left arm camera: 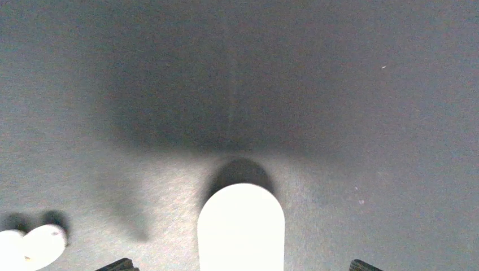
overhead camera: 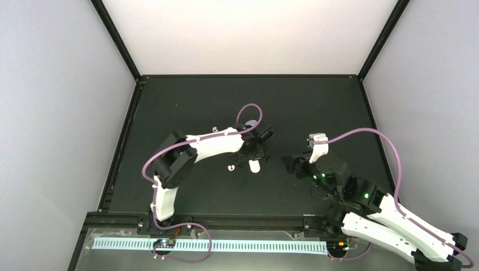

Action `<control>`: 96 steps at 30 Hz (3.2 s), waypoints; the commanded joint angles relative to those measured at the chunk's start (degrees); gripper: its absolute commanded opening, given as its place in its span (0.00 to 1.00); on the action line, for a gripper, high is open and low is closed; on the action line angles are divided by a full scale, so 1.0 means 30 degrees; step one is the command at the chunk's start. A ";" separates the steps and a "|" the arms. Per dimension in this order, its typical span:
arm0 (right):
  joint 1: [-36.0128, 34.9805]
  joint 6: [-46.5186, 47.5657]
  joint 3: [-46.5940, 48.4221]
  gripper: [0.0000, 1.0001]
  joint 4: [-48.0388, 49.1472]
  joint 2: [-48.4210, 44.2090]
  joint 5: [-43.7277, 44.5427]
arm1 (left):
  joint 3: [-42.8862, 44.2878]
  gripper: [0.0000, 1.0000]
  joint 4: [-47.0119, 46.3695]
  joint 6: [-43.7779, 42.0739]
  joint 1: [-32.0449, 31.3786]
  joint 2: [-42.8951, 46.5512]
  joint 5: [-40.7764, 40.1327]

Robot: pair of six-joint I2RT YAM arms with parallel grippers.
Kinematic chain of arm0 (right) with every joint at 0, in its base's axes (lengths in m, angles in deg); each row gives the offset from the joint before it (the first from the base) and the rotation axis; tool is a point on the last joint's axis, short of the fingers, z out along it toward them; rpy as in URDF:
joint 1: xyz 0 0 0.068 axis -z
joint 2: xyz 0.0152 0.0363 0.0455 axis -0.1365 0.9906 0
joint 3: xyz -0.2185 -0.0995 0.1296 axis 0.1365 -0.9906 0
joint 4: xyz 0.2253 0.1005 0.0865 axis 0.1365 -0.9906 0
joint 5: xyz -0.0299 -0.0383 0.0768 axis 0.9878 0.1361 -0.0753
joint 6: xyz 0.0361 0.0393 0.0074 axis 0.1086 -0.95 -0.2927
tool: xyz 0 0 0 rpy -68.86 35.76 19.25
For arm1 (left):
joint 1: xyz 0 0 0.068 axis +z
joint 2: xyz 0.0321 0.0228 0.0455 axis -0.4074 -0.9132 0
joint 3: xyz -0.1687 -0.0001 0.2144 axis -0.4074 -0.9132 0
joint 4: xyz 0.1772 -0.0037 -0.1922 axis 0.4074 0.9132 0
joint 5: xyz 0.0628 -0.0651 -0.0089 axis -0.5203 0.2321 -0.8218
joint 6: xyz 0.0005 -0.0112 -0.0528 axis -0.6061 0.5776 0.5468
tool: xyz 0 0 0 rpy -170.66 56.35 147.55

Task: Insert the wireless bluetooth earbuds into the charging case
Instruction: Place the charging case at the center of the board, then pick up the charging case at the center of the board.

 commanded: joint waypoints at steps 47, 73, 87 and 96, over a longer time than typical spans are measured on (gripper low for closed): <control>0.1624 0.3173 0.6403 0.54 0.2834 2.3896 -0.5666 | -1.2949 0.99 -0.8035 -1.6055 0.9001 2.3809 -0.1652; 0.0557 0.1672 0.6219 0.27 0.1420 2.4211 -0.4050 | -1.2983 0.99 -0.7996 -1.5590 0.8994 2.3669 -0.1350; -0.2345 0.8972 0.4091 0.02 0.2124 1.2145 -0.4556 | -1.4795 0.99 -1.2242 -1.3657 0.8906 2.4685 0.6094; -0.3399 1.3088 0.4058 0.01 0.1133 0.8932 -0.3754 | -1.4137 0.99 -1.3721 -1.3150 0.8041 2.3292 1.4494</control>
